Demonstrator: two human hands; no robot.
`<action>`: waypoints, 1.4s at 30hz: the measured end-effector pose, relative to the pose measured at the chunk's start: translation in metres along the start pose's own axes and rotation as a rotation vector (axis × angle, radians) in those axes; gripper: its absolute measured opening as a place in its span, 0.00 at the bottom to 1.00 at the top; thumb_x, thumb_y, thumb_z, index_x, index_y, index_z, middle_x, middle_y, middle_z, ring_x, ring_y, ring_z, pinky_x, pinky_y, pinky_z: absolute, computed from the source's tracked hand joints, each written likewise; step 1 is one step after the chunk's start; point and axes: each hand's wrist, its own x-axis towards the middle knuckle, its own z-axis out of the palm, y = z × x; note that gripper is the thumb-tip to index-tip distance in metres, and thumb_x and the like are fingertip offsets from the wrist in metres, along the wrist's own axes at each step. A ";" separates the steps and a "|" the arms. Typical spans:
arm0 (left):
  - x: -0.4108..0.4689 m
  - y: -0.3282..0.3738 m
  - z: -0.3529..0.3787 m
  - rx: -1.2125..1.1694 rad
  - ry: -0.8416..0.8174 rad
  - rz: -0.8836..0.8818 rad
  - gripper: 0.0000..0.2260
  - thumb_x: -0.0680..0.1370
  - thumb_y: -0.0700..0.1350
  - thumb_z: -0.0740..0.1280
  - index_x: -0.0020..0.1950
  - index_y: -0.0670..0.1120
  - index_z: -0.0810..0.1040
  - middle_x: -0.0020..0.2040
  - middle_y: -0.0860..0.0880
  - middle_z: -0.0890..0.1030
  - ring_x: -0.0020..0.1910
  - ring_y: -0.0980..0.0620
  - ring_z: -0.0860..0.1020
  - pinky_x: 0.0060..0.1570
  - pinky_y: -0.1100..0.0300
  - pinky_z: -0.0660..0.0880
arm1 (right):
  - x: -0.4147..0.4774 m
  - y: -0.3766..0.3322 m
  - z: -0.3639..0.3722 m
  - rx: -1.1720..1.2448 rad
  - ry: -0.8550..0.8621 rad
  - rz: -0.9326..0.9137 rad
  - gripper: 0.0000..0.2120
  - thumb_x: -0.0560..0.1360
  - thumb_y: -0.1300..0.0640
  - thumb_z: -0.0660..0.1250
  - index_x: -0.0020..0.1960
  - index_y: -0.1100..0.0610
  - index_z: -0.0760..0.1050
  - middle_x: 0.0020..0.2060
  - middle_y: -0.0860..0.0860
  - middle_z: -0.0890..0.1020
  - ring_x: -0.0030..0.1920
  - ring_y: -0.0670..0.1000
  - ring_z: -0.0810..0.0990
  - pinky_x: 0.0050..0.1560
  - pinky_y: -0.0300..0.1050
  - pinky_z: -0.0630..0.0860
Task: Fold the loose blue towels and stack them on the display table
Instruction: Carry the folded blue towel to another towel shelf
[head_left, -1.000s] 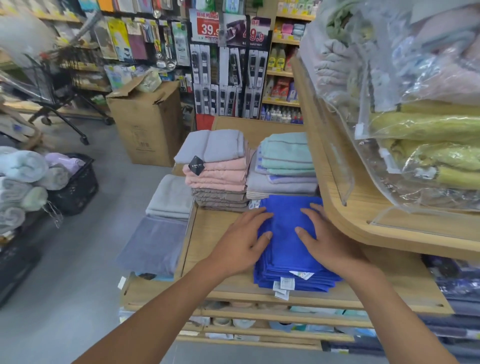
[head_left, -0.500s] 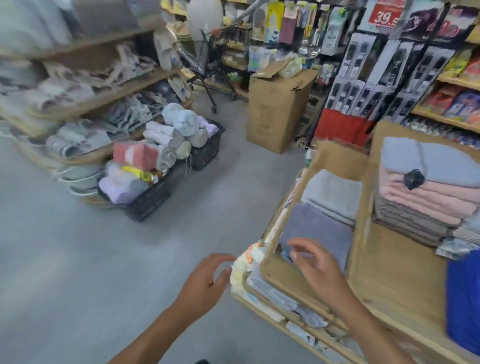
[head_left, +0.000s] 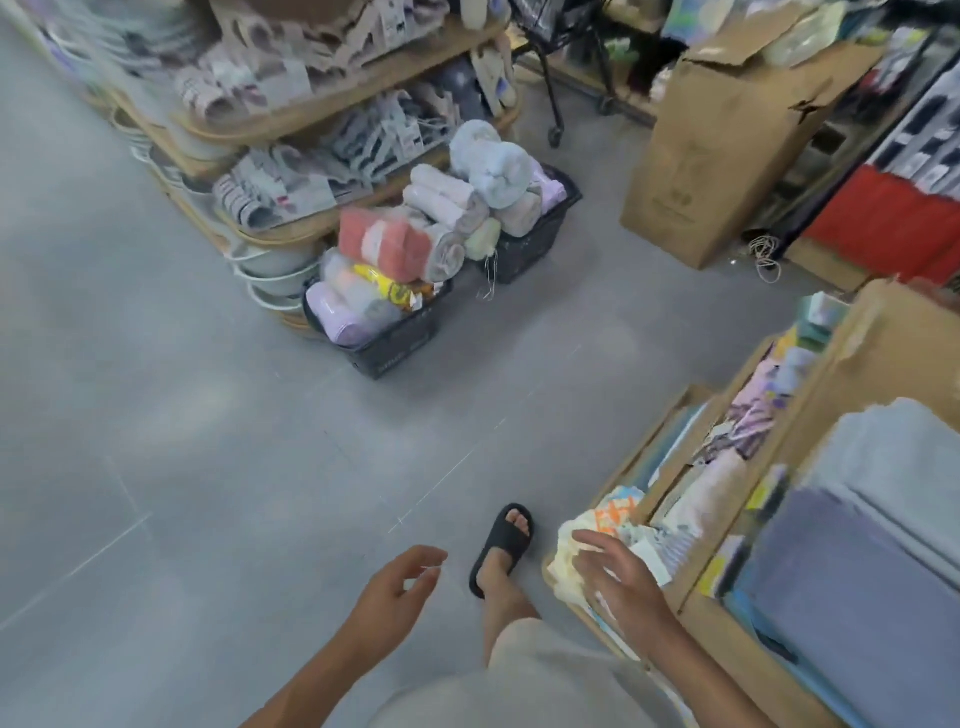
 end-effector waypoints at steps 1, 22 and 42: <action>0.013 0.008 -0.005 -0.013 -0.017 -0.017 0.12 0.84 0.48 0.64 0.55 0.68 0.78 0.56 0.66 0.81 0.57 0.65 0.79 0.56 0.66 0.73 | 0.019 -0.010 0.000 0.016 -0.007 0.005 0.11 0.80 0.62 0.70 0.60 0.52 0.81 0.59 0.48 0.83 0.60 0.44 0.79 0.52 0.33 0.75; 0.450 0.277 -0.102 -0.083 -0.193 0.021 0.07 0.83 0.45 0.66 0.52 0.54 0.84 0.53 0.53 0.85 0.52 0.56 0.83 0.52 0.62 0.76 | 0.376 -0.209 -0.148 0.167 0.166 0.099 0.07 0.80 0.61 0.70 0.56 0.53 0.82 0.52 0.47 0.86 0.54 0.43 0.83 0.52 0.34 0.77; 0.842 0.557 0.026 0.220 -0.699 0.131 0.06 0.79 0.32 0.68 0.53 0.39 0.82 0.47 0.48 0.85 0.45 0.56 0.80 0.43 0.66 0.74 | 0.573 -0.305 -0.356 0.632 0.761 0.168 0.10 0.79 0.66 0.69 0.55 0.54 0.83 0.49 0.44 0.85 0.47 0.37 0.82 0.52 0.43 0.78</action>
